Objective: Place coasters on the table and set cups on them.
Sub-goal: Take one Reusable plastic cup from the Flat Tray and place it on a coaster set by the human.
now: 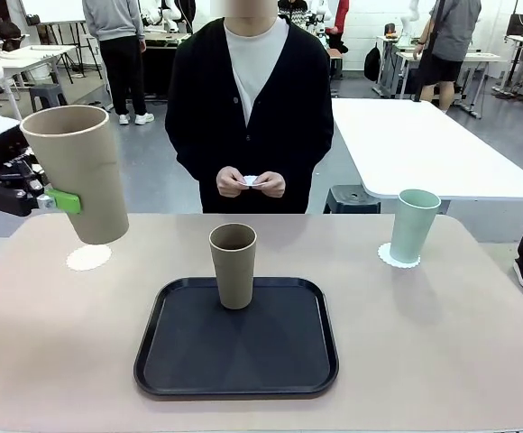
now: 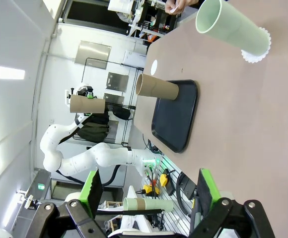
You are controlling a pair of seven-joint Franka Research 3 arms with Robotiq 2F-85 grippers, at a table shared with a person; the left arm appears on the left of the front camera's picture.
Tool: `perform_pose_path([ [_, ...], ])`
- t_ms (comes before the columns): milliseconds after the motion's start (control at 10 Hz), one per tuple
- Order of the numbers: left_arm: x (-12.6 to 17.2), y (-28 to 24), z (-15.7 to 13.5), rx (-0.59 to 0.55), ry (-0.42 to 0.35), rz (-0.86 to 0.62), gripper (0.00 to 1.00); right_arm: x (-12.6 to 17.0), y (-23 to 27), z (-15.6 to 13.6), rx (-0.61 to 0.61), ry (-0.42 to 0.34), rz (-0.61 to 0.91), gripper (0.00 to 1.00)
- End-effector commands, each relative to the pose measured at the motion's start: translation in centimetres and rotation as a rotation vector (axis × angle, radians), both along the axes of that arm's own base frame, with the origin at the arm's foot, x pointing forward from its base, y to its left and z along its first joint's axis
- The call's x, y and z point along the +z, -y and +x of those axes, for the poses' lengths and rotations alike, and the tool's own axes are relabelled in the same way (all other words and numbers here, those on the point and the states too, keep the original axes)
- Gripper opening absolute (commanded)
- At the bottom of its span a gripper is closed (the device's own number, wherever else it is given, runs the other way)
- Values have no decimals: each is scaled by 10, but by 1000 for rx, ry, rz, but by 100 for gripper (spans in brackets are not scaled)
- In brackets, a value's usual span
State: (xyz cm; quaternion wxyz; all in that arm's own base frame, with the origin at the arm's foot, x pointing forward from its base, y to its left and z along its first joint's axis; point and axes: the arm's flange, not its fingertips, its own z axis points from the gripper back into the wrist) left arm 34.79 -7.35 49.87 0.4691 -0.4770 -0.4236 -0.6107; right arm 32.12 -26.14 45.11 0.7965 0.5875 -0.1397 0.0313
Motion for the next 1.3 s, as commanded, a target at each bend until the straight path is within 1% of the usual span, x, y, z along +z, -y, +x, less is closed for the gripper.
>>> perform_pose_path([
  [0,-23,1,11,41,-43,-5,27,3,-1,3,-15,-8,6,100],
  [100,-24,-2,8,41,-34,6,27,3,-1,3,-15,-8,6,100],
  [200,-7,-3,3,17,-14,5,27,3,-1,3,-15,-8,6,100],
  [500,-7,-3,3,17,-14,5,27,3,-1,3,-15,-8,6,100],
  [600,-14,-3,5,22,-26,7,85,3,-1,3,-15,-8,6,100],
  [700,-19,-38,42,96,-14,-39,85,3,-1,3,-15,-8,6,100],
  [800,-25,-70,69,145,-5,-49,85,3,-1,3,-15,-8,6,100],
  [900,-27,-94,84,183,-14,-58,85,3,-1,3,-15,-8,6,100],
  [1000,-34,-113,99,208,0,-61,85,3,-1,3,-15,-8,6,100],
  [1100,-38,-133,111,258,21,-56,85,3,-1,3,-15,-8,6,100],
  [1200,-41,-156,118,305,22,-70,85,3,-1,3,-15,-8,6,100],
])
